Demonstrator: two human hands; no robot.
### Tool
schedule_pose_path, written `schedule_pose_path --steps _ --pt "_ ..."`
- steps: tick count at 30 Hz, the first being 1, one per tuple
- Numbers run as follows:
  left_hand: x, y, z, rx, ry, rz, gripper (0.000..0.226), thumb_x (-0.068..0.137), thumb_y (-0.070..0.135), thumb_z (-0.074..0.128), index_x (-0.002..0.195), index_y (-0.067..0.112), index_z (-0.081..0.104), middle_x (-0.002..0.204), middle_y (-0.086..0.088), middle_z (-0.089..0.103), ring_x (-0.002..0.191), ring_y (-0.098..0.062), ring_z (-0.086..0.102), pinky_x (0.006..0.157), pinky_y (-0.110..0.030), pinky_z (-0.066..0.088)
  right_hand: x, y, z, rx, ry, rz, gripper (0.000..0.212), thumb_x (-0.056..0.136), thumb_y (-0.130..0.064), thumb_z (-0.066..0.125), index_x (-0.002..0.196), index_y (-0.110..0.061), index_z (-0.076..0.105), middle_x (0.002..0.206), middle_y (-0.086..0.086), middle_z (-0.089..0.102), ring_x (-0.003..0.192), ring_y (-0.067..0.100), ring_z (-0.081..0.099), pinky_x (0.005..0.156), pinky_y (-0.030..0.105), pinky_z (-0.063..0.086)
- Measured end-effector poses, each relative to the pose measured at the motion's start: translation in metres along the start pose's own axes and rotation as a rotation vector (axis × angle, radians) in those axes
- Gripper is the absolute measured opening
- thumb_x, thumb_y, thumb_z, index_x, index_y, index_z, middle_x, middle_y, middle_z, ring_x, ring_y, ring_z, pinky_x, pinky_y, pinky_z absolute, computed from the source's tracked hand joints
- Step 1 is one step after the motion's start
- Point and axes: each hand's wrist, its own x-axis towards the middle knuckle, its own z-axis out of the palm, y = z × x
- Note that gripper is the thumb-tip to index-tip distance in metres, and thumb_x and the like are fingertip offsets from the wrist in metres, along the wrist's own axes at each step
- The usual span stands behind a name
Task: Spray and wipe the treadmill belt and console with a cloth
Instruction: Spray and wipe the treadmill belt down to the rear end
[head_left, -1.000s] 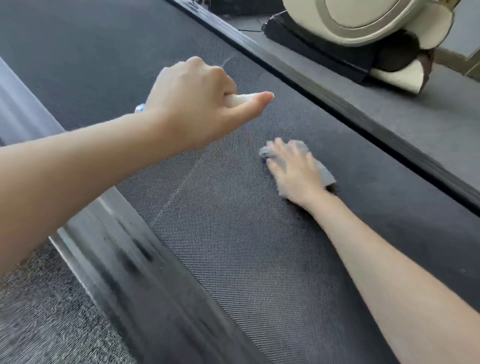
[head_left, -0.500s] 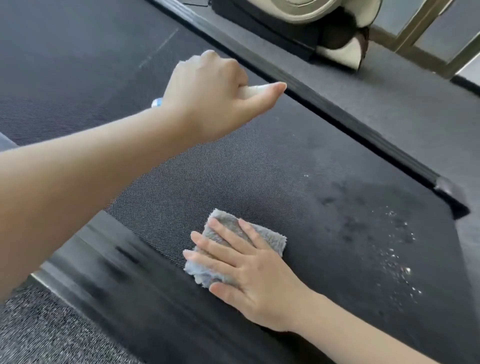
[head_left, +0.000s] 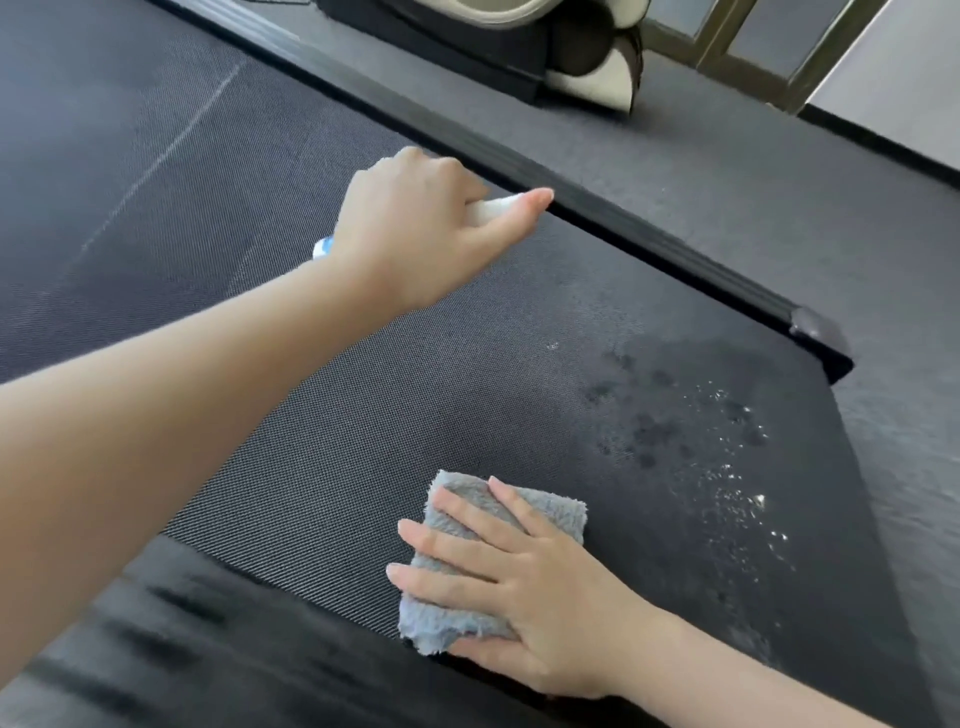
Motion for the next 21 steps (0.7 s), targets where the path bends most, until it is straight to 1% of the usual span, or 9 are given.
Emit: schedule_pose_path --steps 4,7,9,11,14,18,19,21 --pt "-0.001 0.002 0.003 0.002 0.015 0.004 0.068 0.080 0.073 0.026 0.049 0.012 0.024 0.045 -0.001 0.028 0.044 -0.021 0.030 0.051 -0.031 0.024 0.020 0.012 -0.005 0.060 0.054 -0.032 0.053 0.099 -0.049 0.036 0.149 -0.039 0.021 0.159 -0.016 0.011 0.148 0.009 -0.003 0.119 0.048 0.003" --pt "-0.009 0.004 0.008 0.026 0.027 -0.014 0.068 0.079 0.073 0.025 0.049 0.012 0.023 0.044 -0.002 0.026 0.043 -0.021 0.027 0.049 -0.031 0.020 0.029 0.038 -0.008 0.097 0.051 -0.009 0.054 0.099 -0.050 0.036 0.148 -0.042 0.017 0.158 -0.020 0.006 0.146 0.004 -0.008 0.119 0.043 -0.006" --pt "-0.017 0.007 0.011 0.035 0.034 -0.035 0.068 0.079 0.073 0.025 0.048 0.012 0.023 0.044 -0.003 0.026 0.043 -0.022 0.027 0.049 -0.032 0.019 0.034 0.076 -0.013 0.155 0.084 0.113 0.051 0.099 -0.052 0.031 0.147 -0.045 0.015 0.156 -0.024 0.003 0.144 0.000 -0.011 0.118 0.039 -0.009" --pt "-0.026 0.009 0.013 0.046 0.041 -0.064 0.068 0.079 0.073 0.026 0.048 0.012 0.023 0.044 -0.003 0.027 0.043 -0.022 0.029 0.049 -0.032 0.020 0.038 0.124 -0.018 0.213 0.137 0.276 0.051 0.098 -0.055 0.027 0.147 -0.045 0.017 0.156 -0.025 0.005 0.144 -0.002 -0.010 0.119 0.040 -0.009" --pt "-0.039 0.014 0.012 0.067 0.053 -0.110 0.068 0.080 0.072 0.028 0.049 0.012 0.023 0.045 -0.003 0.026 0.043 -0.023 0.027 0.049 -0.031 0.022 0.040 0.189 -0.021 0.195 0.167 0.495 0.048 0.100 -0.051 0.022 0.147 -0.044 0.017 0.158 -0.019 0.007 0.145 0.002 -0.006 0.119 0.044 -0.006" --pt "-0.054 0.019 0.002 0.097 0.055 -0.136 0.064 0.085 0.065 0.033 0.051 0.014 0.019 0.045 0.000 0.021 0.041 -0.019 0.020 0.047 -0.028 0.019 0.039 0.242 -0.028 0.206 0.176 0.824 0.053 0.101 -0.049 0.019 0.151 -0.034 0.011 0.160 -0.010 0.002 0.147 0.008 -0.007 0.119 0.040 -0.007" --pt "-0.057 0.019 0.000 0.107 0.056 -0.155 0.064 0.085 0.065 0.034 0.051 0.013 0.020 0.044 -0.001 0.022 0.041 -0.020 0.021 0.047 -0.028 0.020 0.040 0.249 -0.030 0.211 0.180 0.876 0.054 0.101 -0.049 0.018 0.151 -0.032 0.010 0.160 -0.009 0.002 0.147 0.009 -0.006 0.118 0.040 -0.007" --pt "-0.063 0.018 -0.007 0.125 0.060 -0.202 0.066 0.085 0.065 0.034 0.050 0.010 0.024 0.043 -0.004 0.028 0.041 -0.022 0.026 0.048 -0.029 0.024 0.045 0.252 -0.029 0.169 0.160 0.878 0.054 0.101 -0.048 0.016 0.152 -0.031 0.009 0.161 -0.009 0.001 0.147 0.012 -0.006 0.118 0.042 -0.006"
